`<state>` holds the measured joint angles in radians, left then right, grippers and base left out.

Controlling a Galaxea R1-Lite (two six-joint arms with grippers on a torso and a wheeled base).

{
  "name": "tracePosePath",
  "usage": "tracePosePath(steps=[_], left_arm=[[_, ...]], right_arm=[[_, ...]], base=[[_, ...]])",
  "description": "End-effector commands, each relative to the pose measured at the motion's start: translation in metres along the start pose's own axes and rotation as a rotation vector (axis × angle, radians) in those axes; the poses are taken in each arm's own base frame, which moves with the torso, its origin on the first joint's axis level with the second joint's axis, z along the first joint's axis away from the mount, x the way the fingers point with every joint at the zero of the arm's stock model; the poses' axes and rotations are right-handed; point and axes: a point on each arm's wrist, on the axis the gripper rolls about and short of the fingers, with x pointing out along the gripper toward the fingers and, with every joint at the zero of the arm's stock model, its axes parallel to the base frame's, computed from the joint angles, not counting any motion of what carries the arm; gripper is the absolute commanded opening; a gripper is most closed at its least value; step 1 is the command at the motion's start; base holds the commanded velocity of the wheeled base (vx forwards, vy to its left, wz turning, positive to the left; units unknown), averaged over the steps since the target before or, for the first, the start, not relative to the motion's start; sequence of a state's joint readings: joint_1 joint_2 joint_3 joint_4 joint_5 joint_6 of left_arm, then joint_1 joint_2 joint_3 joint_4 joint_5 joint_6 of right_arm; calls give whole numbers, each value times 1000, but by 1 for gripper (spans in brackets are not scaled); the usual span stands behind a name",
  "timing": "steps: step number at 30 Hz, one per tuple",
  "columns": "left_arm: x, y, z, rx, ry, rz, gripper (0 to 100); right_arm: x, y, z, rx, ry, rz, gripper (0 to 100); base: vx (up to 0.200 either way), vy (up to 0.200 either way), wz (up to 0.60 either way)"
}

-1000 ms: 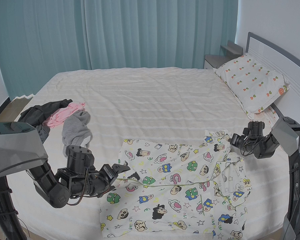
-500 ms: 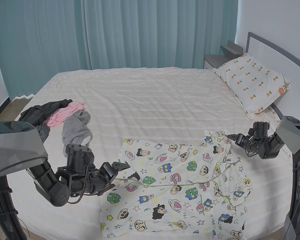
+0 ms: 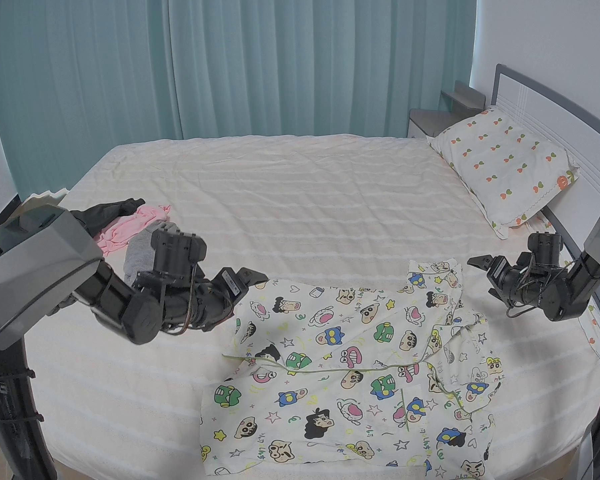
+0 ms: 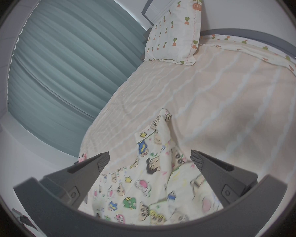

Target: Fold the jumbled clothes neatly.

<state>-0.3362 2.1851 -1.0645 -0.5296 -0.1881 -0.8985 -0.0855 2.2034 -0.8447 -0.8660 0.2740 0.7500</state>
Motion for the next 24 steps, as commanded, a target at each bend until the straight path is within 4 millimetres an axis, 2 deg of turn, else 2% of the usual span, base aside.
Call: tracePosePath(steps=[1, 4, 8, 19, 24], left_arm=[[84, 32, 28, 187, -1, 191, 100], [107, 41, 28, 223, -17, 203, 100], [125, 51, 26, 233, -11, 207, 100], [143, 36, 42, 203, -74, 174, 100], [149, 42, 39, 202, -67, 182, 100]], right_arm=[[-62, 18, -34, 78, -16, 116, 100], [-65, 17, -36, 74, -20, 124, 100], [-65, 17, -38, 72, -14, 123, 100], [-68, 21, -50, 62, 23, 128, 100], [-68, 21, -50, 62, 23, 128, 100]], base=[[0, 0, 0], [0, 0, 0], [0, 0, 0], [0, 0, 0], [0, 0, 0]])
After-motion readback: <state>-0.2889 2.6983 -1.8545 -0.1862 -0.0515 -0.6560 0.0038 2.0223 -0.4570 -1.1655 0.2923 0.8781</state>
